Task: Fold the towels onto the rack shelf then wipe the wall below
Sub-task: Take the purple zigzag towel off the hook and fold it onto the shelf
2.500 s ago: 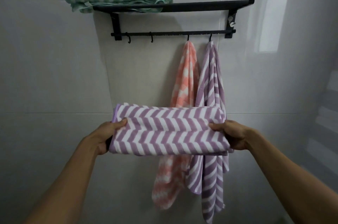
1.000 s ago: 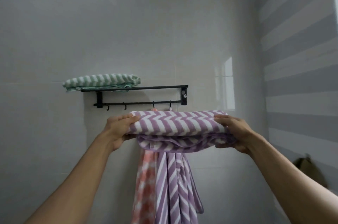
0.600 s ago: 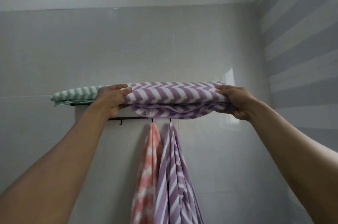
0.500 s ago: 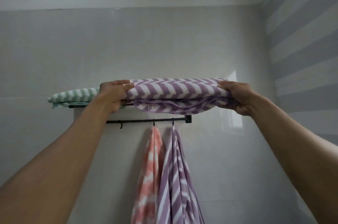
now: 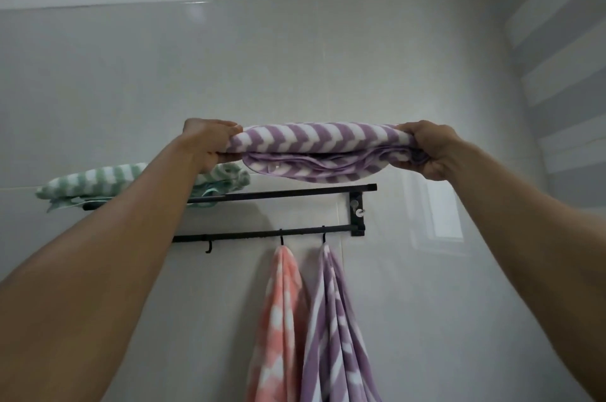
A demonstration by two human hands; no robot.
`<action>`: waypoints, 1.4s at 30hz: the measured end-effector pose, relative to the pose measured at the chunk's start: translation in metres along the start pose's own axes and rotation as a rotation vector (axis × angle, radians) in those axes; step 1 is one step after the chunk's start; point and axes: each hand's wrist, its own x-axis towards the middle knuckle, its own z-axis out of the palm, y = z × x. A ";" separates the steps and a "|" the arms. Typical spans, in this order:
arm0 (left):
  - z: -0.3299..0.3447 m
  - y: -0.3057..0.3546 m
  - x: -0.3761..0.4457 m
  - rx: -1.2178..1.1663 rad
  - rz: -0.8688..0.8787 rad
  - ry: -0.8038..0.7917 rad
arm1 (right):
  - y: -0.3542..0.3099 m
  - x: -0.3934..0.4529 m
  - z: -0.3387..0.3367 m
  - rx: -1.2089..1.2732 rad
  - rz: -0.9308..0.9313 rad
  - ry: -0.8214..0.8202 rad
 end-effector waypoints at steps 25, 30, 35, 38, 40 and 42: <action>0.052 -0.054 0.057 0.639 -0.136 -0.031 | 0.061 0.071 0.019 -0.066 0.123 -0.004; 0.059 -0.052 0.054 0.828 -0.098 -0.042 | 0.059 0.076 0.021 -0.309 0.069 0.131; 0.075 -0.052 0.045 1.356 0.226 0.230 | 0.059 0.074 0.031 -0.879 -0.341 0.426; 0.085 -0.050 0.037 1.520 0.397 0.363 | 0.057 0.062 0.046 -1.106 -0.653 0.368; 0.087 -0.053 0.037 1.557 0.569 0.354 | 0.058 0.055 0.059 -1.196 -0.772 0.292; 0.087 -0.059 0.035 1.523 0.692 0.302 | 0.061 0.050 0.069 -1.289 -0.792 0.216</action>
